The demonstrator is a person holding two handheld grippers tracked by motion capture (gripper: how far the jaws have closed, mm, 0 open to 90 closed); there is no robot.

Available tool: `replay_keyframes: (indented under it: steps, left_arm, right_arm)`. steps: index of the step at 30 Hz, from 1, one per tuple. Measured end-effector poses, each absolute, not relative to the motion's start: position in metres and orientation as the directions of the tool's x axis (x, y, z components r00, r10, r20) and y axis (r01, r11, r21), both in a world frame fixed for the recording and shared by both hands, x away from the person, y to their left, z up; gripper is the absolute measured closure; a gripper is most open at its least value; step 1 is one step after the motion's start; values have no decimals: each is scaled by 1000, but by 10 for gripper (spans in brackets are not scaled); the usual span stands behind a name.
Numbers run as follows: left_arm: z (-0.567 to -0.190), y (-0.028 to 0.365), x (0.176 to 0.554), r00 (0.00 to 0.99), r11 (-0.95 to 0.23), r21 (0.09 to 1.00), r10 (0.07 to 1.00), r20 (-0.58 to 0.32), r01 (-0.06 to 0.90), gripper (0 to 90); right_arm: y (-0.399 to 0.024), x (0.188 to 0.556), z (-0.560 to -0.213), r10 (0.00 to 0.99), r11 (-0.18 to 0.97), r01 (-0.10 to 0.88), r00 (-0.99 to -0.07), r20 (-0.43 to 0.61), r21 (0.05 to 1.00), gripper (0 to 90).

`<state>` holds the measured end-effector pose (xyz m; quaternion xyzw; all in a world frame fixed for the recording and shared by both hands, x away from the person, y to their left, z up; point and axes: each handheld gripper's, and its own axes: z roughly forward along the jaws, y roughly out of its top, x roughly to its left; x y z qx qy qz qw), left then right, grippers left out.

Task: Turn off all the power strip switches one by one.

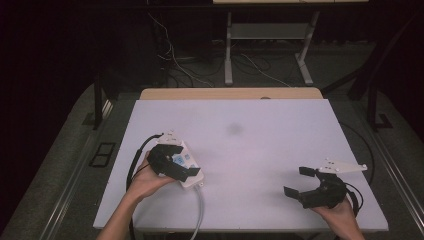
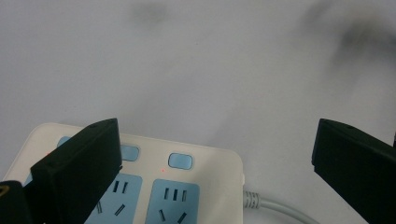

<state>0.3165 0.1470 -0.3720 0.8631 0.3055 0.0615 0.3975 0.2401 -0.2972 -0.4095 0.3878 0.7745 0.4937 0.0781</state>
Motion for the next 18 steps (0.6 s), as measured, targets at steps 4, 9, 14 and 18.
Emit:
replay_keyframes:
  steps: [4, 9, 14, 18]
  left_arm:
    - [-374, 145, 320, 806, -505, 713, 575, -143, 487, 10]
    - [-377, 143, 324, 809, -523, 696, 570, -144, 492, 29]
    - [-382, 139, 328, 812, -542, 676, 565, -146, 499, 50]
    - [-385, 138, 330, 813, -555, 662, 564, -146, 504, 86]
  right_arm:
    - [-297, 240, -410, 677, 212, 524, -687, 262, 825, 5]
    - [-297, 240, -410, 676, 213, 527, -688, 265, 823, 5]
    - [-296, 241, -411, 673, 220, 528, -691, 264, 820, 5]
    - [-296, 241, -411, 673, 220, 529, -691, 265, 820, 5]
